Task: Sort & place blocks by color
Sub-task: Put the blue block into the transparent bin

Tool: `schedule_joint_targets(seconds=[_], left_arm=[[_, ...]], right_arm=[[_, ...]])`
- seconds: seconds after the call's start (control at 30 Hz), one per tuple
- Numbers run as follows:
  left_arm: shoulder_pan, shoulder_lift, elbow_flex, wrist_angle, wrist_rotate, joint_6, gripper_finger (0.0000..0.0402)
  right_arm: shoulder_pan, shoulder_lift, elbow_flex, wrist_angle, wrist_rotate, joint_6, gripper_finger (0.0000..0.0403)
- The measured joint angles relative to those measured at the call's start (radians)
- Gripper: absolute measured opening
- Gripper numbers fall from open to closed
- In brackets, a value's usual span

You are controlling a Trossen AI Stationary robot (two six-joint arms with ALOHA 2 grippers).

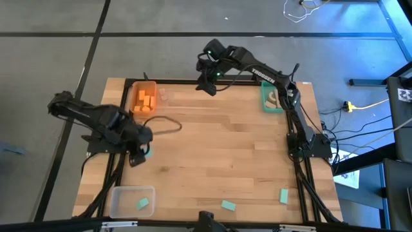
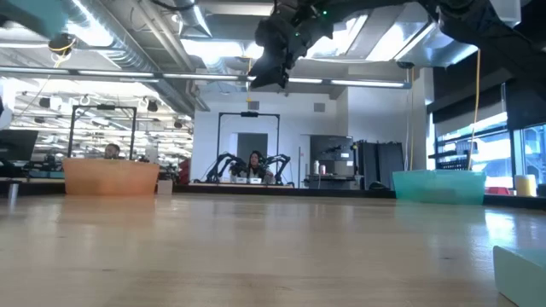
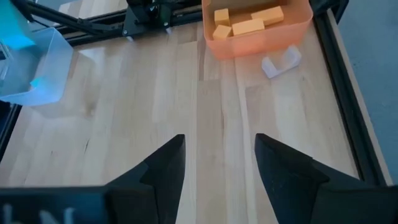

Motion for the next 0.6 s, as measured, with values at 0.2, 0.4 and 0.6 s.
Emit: schedule_joint_targets(seconds=[0.2,0.4,0.6], left_arm=[[-0.218,0.035,-0.004,0.009,0.002,-0.336,0.0127],[-0.397,0.108,-0.017,0.122,0.003,-0.587,0.0127],[-0.519,0.22,-0.018,0.258,0.002,-0.766,0.0127]], right_arm=[[0.0,-0.01,0.0,-0.024,0.002,-0.027,0.0193],[0.0,-0.011,0.0,-0.029,0.002,-0.053,0.0193],[0.0,-0.011,0.0,-0.082,-0.042,-0.163,0.0193]])
